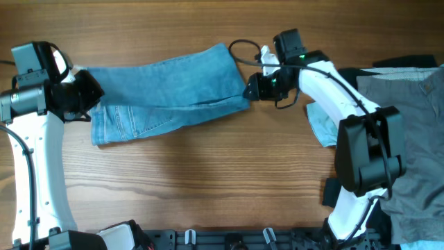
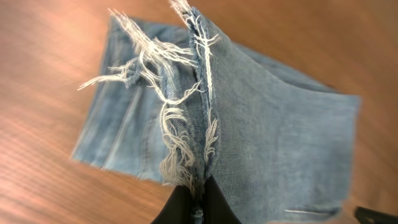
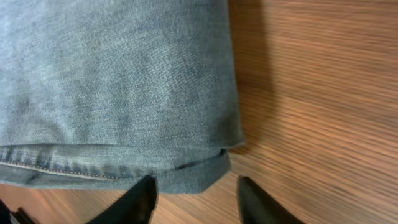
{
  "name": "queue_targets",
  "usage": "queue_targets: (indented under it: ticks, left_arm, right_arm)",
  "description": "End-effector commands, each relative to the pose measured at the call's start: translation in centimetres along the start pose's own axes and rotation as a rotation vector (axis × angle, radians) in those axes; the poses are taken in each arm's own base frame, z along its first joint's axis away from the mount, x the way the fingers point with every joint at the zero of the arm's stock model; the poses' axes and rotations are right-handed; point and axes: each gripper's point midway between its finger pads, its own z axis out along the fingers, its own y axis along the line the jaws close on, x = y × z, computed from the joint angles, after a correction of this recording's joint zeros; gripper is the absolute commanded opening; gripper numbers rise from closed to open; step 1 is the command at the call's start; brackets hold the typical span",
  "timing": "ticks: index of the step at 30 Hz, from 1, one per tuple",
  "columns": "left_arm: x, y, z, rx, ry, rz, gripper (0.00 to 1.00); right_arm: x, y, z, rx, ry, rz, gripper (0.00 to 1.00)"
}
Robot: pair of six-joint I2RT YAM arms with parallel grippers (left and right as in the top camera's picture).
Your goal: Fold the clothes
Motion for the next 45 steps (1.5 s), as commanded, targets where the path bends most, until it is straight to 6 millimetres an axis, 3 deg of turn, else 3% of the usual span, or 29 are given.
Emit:
queue_targets:
  ticks: [1,5,7,11,12,15,18,22,24,27,29,31,33,34,37,38,39,40,42,45]
  left_arm:
    - [-0.7,2.3,0.7,-0.131,-0.019,-0.007,0.07]
    - [-0.6,4.2,3.6,-0.230,0.041,-0.012,0.33]
    - [0.1,4.6,4.4,-0.246,0.084,-0.015,0.40]
    - [1.6,2.5,4.5,-0.123,0.162,-0.030,0.50]
    - [1.7,1.8,4.7,-0.085,0.172,-0.033,0.43]
    - [1.6,2.4,5.5,-0.107,0.178,0.018,0.04]
    - [2.8,3.7,7.6,-0.151,0.222,0.010,0.04]
    - [3.9,5.2,13.3,-0.161,0.253,0.011,0.04]
    - [5.4,5.4,15.4,-0.145,0.327,-0.006,0.04]
    - [5.3,4.8,14.3,-0.119,0.337,0.001,0.04]
    - [3.7,3.9,11.8,-0.105,0.299,0.014,0.12]
    - [2.4,3.0,8.6,-0.091,0.260,0.037,0.43]
    - [1.4,3.1,6.4,-0.089,0.214,0.030,0.64]
    - [1.1,3.4,5.6,-0.088,0.195,0.018,0.73]
    - [1.3,5.2,4.9,-0.107,0.212,-0.038,0.82]
    - [1.6,5.1,5.0,-0.044,0.236,-0.039,0.80]
    - [1.8,4.1,5.1,0.040,0.251,-0.011,0.72]
    - [2.0,2.8,5.2,0.129,0.268,0.024,0.66]
    - [2.3,2.5,5.4,0.143,0.283,0.036,0.60]
    - [2.5,2.3,5.5,0.142,0.287,0.049,0.70]
  right_arm:
    - [0.1,-0.4,0.9,0.004,-0.005,-0.018,0.63]
    - [-0.6,-0.7,0.8,0.013,-0.033,-0.024,0.67]
    - [-0.5,-0.7,0.8,0.010,-0.029,-0.022,0.67]
    - [-1.1,-0.6,0.8,0.008,-0.051,-0.034,0.73]
    - [-1.9,-0.5,0.7,0.002,-0.085,-0.050,0.77]
    - [-4.8,0.0,0.2,-0.014,-0.199,-0.105,0.86]
    - [-6.7,0.5,-0.3,-0.022,-0.277,-0.148,0.87]
    - [-7.1,0.8,-0.4,-0.034,-0.296,-0.161,0.86]
    - [-5.6,4.7,-0.7,-0.256,-0.245,-0.276,0.63]
    - [-4.3,7.9,-1.0,-0.420,-0.178,-0.198,0.17]
    - [-3.6,8.9,0.1,-0.403,-0.161,-0.220,0.12]
    - [-3.3,9.5,2.4,-0.335,-0.161,-0.255,0.11]
    - [-3.1,10.0,4.7,-0.303,-0.156,-0.255,0.10]
    - [-3.1,9.5,6.4,-0.264,-0.151,-0.220,0.09]
    - [-2.2,7.1,11.2,-0.196,-0.107,-0.069,0.09]
    - [-1.2,5.9,12.9,-0.184,-0.066,-0.016,0.09]
    - [-0.4,4.9,13.9,-0.169,-0.036,0.008,0.08]
    - [0.1,3.7,14.4,-0.149,-0.015,0.039,0.05]
    - [0.2,1.1,14.2,-0.076,-0.003,0.129,0.04]
    - [-0.8,-4.7,11.1,0.037,-0.029,0.253,0.04]
